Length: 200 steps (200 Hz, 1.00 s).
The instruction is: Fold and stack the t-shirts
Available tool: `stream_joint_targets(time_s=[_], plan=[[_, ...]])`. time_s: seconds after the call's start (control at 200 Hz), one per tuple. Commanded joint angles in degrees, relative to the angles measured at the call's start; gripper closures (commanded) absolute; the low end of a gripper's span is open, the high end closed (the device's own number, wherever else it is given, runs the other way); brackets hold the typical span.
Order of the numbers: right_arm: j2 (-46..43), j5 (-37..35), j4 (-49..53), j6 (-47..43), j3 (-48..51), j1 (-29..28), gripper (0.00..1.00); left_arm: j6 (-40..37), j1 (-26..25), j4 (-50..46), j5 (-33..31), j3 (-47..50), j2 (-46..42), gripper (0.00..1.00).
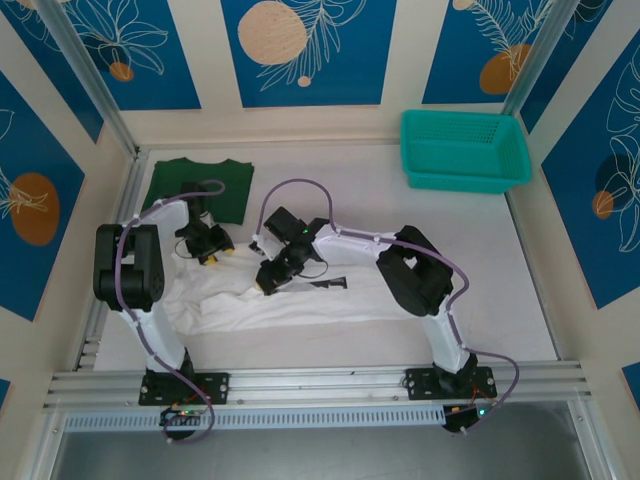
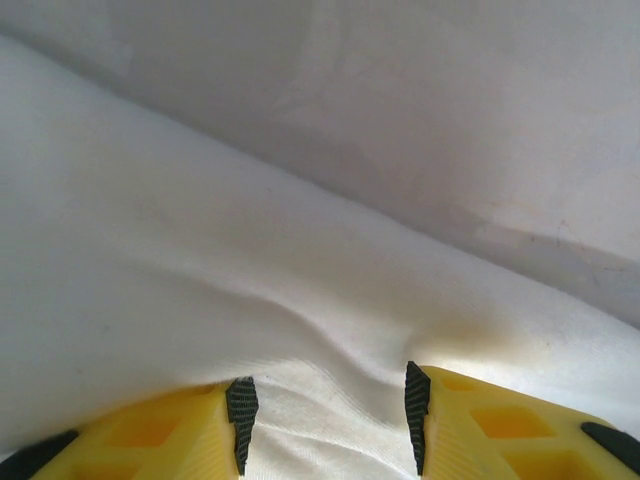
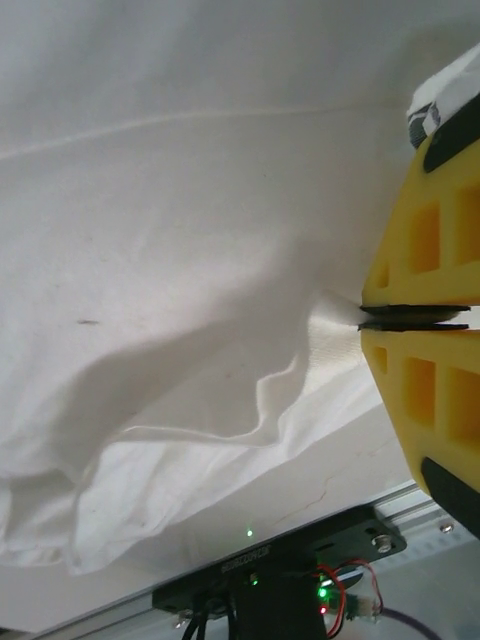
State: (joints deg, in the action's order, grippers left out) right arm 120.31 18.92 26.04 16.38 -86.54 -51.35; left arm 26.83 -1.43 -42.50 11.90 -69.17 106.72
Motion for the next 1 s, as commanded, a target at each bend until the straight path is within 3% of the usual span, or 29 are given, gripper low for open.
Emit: stream_joint_targets(time_s=[0.0,0.35,0.57,0.735,0.84,0.995], plan=[[-1.16,-1.67,0.01,-3.05,4.47,-0.62,0.84,-1.22,-0.24,-1.44,-2.7,-1.17,1.39,0.53],[-12.49,-7.37,-4.64,1.77,17.2,-0.37,0.57,-0.99,-0.24,-2.1,-1.48,-3.05,-1.71,0.47],[-19.79,-7.55,-7.06,7.09,20.05,2.08,0.56,-1.67,-1.69,-4.74,0.1,-5.31,-9.2,0.44],[-21.18,-7.91,-5.39,15.81,19.14,9.1,0.58,-2.59,-8.4,-4.47,3.93,0.65,-15.08,0.45],[-21.6,-12.18,-2.06,21.23,19.52,15.85,0.58,-0.72,-11.41,-3.95,0.93,6.84,-16.21,0.45],[-19.68,-14.22,2.42,25.97,22.03,25.67,0.58,5.05,-11.48,1.17,-4.32,15.31,-16.76,0.41]])
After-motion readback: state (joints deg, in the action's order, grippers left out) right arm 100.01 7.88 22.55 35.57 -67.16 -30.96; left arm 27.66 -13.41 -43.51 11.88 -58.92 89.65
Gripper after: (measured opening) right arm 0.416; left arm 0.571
